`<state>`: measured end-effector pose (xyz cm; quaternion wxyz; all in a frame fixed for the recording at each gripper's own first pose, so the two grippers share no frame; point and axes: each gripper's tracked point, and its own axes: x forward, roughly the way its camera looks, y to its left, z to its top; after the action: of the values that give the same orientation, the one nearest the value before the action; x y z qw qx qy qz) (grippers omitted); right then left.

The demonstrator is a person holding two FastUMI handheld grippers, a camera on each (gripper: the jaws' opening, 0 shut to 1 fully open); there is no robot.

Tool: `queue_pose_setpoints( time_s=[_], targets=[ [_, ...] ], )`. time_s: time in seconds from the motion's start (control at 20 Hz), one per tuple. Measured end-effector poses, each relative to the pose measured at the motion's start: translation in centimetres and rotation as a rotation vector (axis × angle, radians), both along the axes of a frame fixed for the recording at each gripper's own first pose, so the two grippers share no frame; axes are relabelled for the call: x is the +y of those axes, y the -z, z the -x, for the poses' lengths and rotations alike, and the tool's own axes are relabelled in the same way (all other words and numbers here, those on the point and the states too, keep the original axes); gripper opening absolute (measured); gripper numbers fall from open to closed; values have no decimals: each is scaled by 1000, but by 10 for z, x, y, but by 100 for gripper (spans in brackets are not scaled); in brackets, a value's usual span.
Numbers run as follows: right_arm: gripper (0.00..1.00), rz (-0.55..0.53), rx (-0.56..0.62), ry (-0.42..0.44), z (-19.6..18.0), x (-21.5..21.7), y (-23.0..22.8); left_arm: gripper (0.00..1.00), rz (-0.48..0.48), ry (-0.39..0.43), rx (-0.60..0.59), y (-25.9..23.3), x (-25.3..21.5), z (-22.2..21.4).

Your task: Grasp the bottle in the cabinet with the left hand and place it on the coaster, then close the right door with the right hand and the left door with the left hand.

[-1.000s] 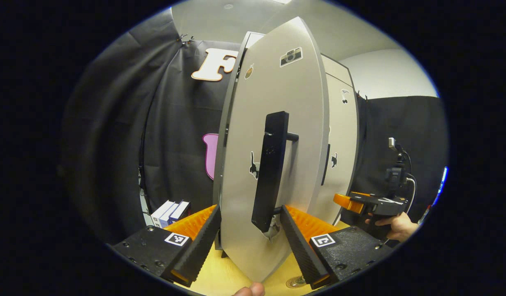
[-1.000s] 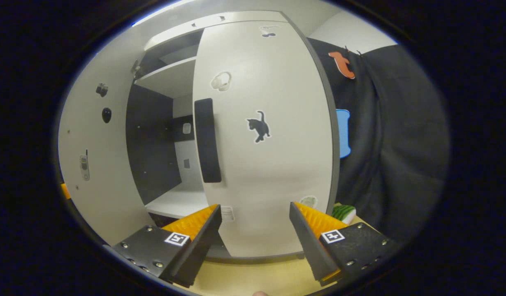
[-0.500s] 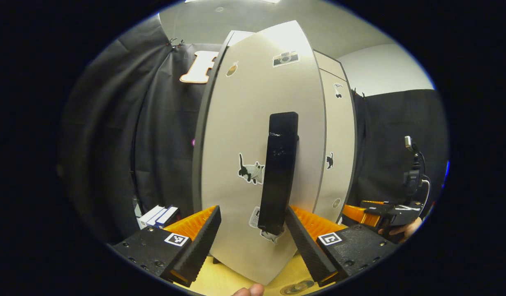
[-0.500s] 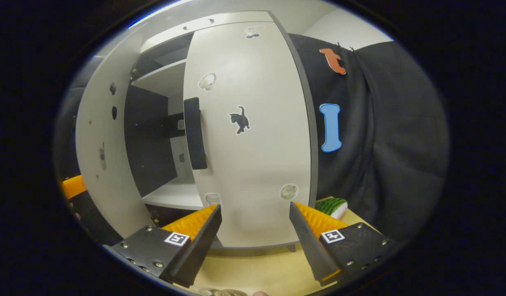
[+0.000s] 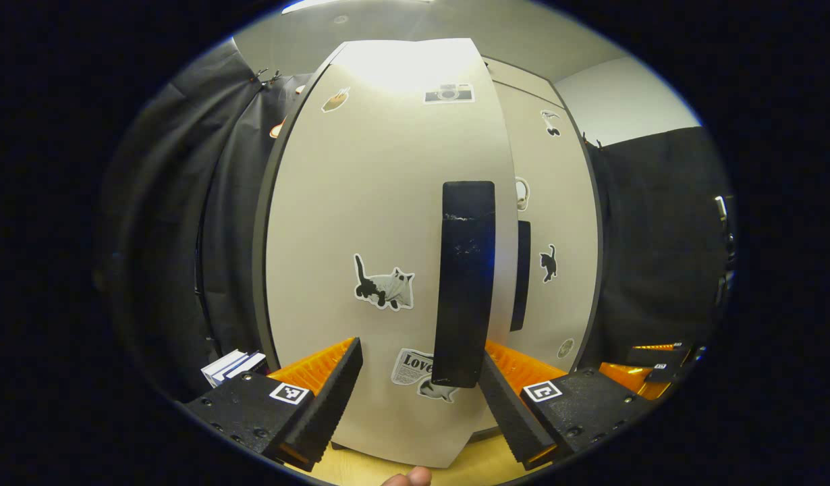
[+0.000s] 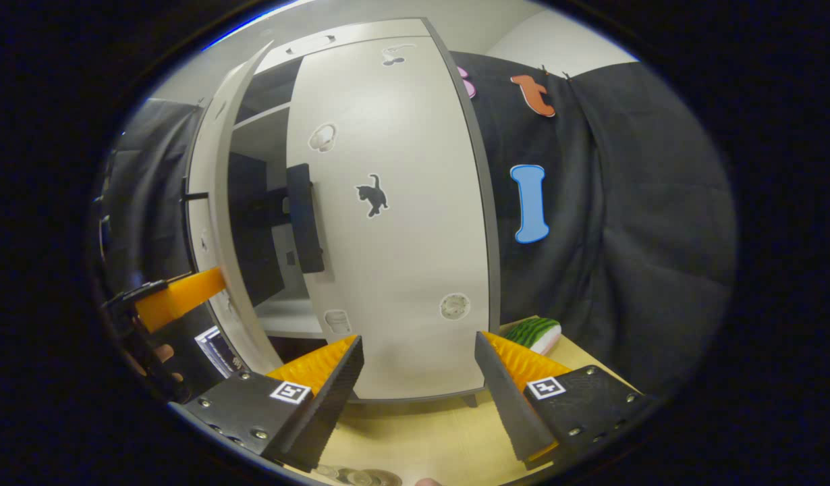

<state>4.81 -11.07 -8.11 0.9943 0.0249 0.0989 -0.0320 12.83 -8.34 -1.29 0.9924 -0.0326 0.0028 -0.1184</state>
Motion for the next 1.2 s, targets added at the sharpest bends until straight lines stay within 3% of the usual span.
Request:
queue_pose_setpoints(
  time_s=[0.25, 0.75, 1.2],
  targets=[
    [100, -18, 19, -11, 8, 2, 11, 100, 67, 9, 33, 5, -17, -34],
    [100, -49, 31, 17, 32, -20, 16, 100, -15, -137, 9, 11, -25, -72],
    [100, -51, 10, 14, 48, -29, 3, 100, -13, -168, 2, 11, -27, -80]
  ],
)
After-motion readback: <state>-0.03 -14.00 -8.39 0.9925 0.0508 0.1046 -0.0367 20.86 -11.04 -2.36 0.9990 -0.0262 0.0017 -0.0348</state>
